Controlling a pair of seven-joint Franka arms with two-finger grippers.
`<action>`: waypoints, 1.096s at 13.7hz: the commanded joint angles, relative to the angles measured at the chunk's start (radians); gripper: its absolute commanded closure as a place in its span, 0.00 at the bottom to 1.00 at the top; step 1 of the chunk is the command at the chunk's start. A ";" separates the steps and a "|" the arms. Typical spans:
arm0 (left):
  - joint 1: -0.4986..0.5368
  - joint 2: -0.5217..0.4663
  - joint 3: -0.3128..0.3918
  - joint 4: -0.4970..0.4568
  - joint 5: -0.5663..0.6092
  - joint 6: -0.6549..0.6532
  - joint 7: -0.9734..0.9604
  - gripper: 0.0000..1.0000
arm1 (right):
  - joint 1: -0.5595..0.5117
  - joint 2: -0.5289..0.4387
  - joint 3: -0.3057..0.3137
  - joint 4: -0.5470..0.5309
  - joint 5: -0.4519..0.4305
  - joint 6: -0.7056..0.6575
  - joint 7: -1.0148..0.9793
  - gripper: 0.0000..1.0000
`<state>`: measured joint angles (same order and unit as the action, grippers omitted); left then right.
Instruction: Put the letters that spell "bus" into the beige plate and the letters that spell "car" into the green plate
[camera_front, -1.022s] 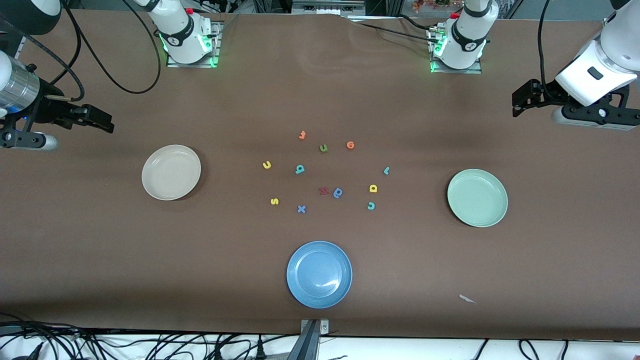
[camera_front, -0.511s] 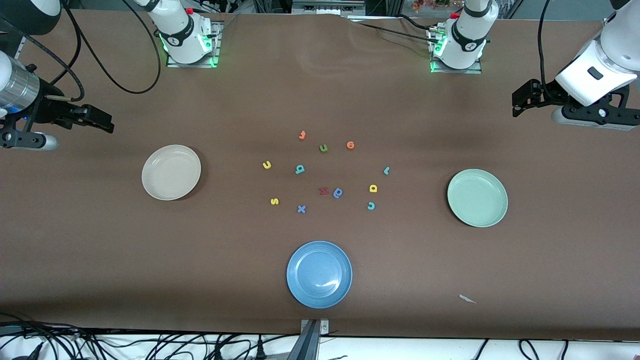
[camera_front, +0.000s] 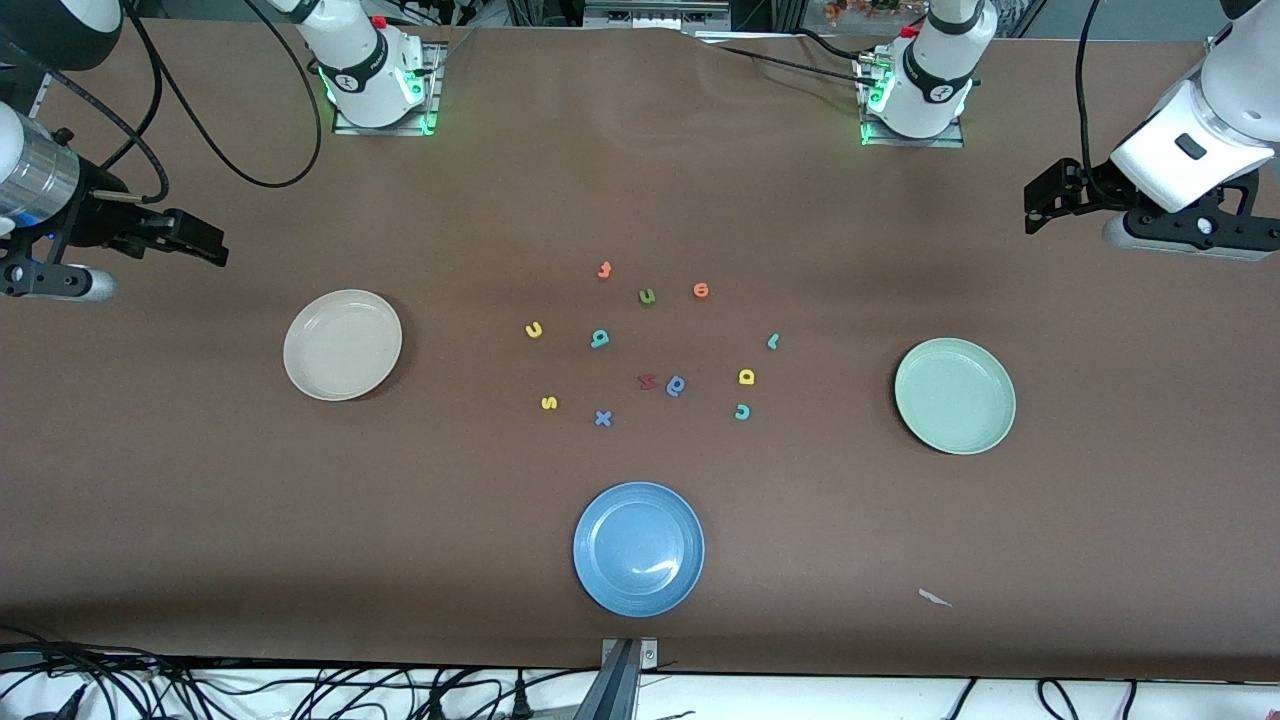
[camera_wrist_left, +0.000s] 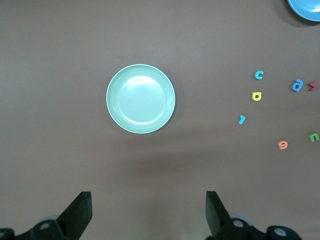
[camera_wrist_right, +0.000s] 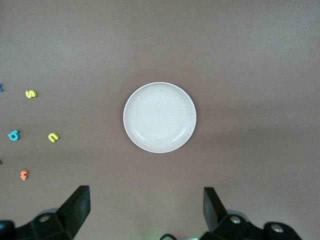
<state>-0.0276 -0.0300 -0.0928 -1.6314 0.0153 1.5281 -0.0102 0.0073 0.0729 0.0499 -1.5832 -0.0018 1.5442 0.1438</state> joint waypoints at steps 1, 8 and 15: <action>0.008 0.012 0.004 0.028 -0.017 -0.022 0.027 0.00 | -0.010 -0.002 0.004 0.005 0.020 -0.015 -0.004 0.00; 0.012 0.012 0.002 0.028 -0.015 -0.022 0.027 0.00 | -0.009 -0.002 0.007 -0.006 0.023 -0.013 0.003 0.00; 0.011 0.016 -0.004 0.042 -0.014 -0.039 0.026 0.00 | 0.094 0.028 0.039 -0.116 0.054 0.152 0.213 0.00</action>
<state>-0.0231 -0.0298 -0.0935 -1.6263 0.0153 1.5148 -0.0102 0.0525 0.0992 0.0827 -1.6440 0.0417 1.6259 0.2734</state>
